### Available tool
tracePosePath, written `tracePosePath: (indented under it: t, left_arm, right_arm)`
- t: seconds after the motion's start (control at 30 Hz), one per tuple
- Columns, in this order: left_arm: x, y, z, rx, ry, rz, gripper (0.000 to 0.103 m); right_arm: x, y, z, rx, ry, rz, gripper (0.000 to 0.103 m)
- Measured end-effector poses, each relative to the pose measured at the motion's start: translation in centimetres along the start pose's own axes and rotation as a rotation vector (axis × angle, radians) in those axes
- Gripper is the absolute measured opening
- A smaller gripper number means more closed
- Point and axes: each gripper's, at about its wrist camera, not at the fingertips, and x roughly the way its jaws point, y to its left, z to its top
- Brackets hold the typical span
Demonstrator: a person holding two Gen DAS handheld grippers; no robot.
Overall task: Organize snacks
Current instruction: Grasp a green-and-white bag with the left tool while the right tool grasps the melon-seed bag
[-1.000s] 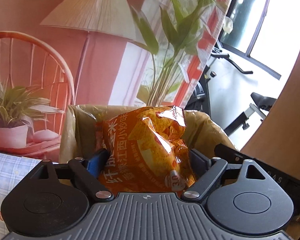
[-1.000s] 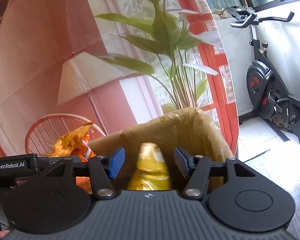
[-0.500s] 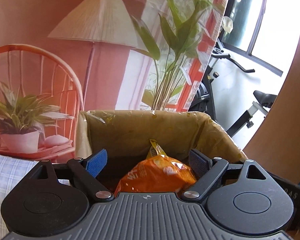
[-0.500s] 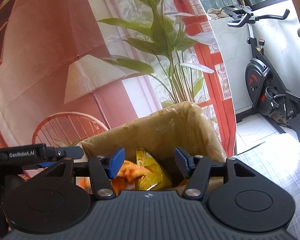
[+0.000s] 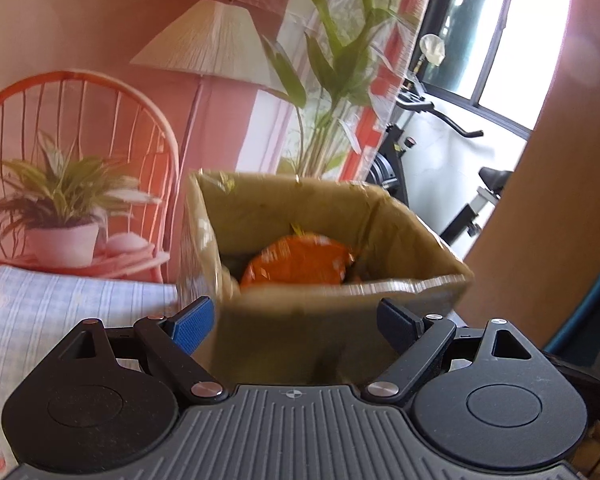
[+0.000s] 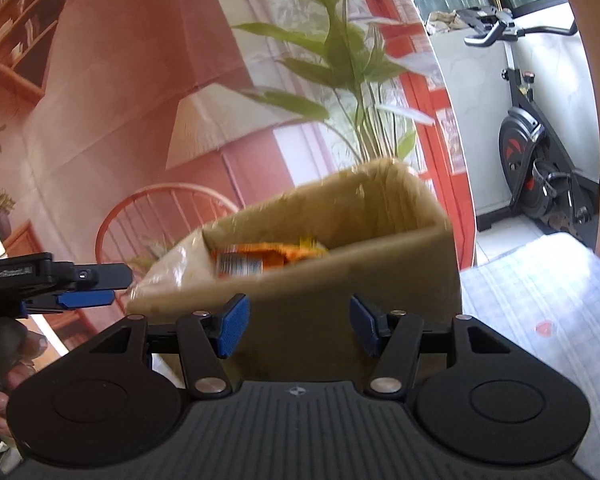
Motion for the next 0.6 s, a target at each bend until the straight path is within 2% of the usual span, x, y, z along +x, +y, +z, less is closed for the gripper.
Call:
tracePosePath:
  t: [0.37,0.47,0.6]
  left_arm:
    - [-0.4,0.5,-6.0,-0.063,0.083,-0.05,0.085]
    - [-0.3,0.1,-7.0,-0.055,0.103,-0.06,0.085]
    - [0.0,-0.9,-8.2,-0.032,0.129,-0.09,0.085]
  right_arm:
    - [-0.6,-0.3,-5.6,0.031,0.138,0.016,0.062]
    - [-0.9,-0.8,-6.6,0.047,0.161,0.021,0.069]
    - [-1.0,-1.7,-7.8,0.081,0.196,0.01,0.07]
